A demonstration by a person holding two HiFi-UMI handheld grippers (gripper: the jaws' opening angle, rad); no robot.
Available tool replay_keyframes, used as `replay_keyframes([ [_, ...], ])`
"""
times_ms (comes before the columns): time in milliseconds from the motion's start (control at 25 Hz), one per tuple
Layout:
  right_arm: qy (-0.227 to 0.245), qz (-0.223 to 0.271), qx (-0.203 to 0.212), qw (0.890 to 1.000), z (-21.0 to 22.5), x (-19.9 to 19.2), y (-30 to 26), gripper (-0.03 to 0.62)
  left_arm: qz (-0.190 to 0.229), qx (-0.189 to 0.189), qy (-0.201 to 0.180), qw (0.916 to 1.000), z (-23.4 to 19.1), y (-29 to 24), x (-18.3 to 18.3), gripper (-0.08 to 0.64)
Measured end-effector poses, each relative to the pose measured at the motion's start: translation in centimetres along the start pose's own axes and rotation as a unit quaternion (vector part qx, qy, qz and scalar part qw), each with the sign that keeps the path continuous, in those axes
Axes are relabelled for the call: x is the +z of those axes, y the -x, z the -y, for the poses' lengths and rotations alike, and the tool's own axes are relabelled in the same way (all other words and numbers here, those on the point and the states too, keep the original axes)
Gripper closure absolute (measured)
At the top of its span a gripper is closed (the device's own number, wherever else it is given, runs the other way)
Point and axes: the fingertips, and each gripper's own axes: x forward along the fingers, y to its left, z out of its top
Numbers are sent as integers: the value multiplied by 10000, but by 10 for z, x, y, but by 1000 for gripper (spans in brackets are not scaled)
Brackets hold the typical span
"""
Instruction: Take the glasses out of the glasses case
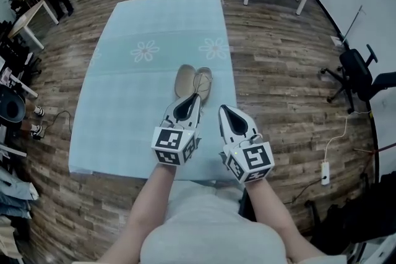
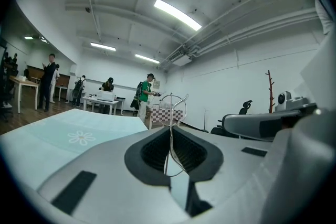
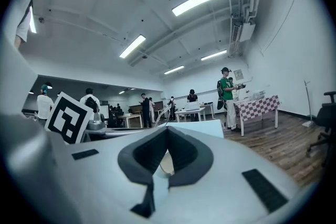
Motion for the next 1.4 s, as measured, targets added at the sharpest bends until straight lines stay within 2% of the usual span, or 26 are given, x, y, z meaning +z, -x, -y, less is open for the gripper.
replay_keyframes([
  [160, 159, 80, 71, 9998, 0, 7, 7, 586, 226, -9, -155, 9996, 12, 5, 8, 535],
  [360, 326, 169, 135, 9992, -5, 13, 9, 586, 571, -45, -648, 9963, 23, 12, 21, 535],
  [520, 513, 296, 175, 9981, -12, 17, 10, 586, 801, -32, -669, 9945, 23, 21, 31, 535],
  [680, 538, 412, 180, 9975, -11, 21, 8, 586, 851, 67, -760, 9934, 25, 26, 36, 535],
  [920, 616, 395, 208, 9971, -15, 18, 10, 586, 1074, -29, -765, 9913, 37, 33, 40, 535],
  [1120, 746, 333, 229, 9964, -15, 19, 10, 586, 1066, -62, -793, 9911, 42, 33, 39, 535],
  [1400, 691, 354, 259, 9966, -20, 20, 9, 586, 1071, -92, -784, 9911, 41, 36, 42, 535],
])
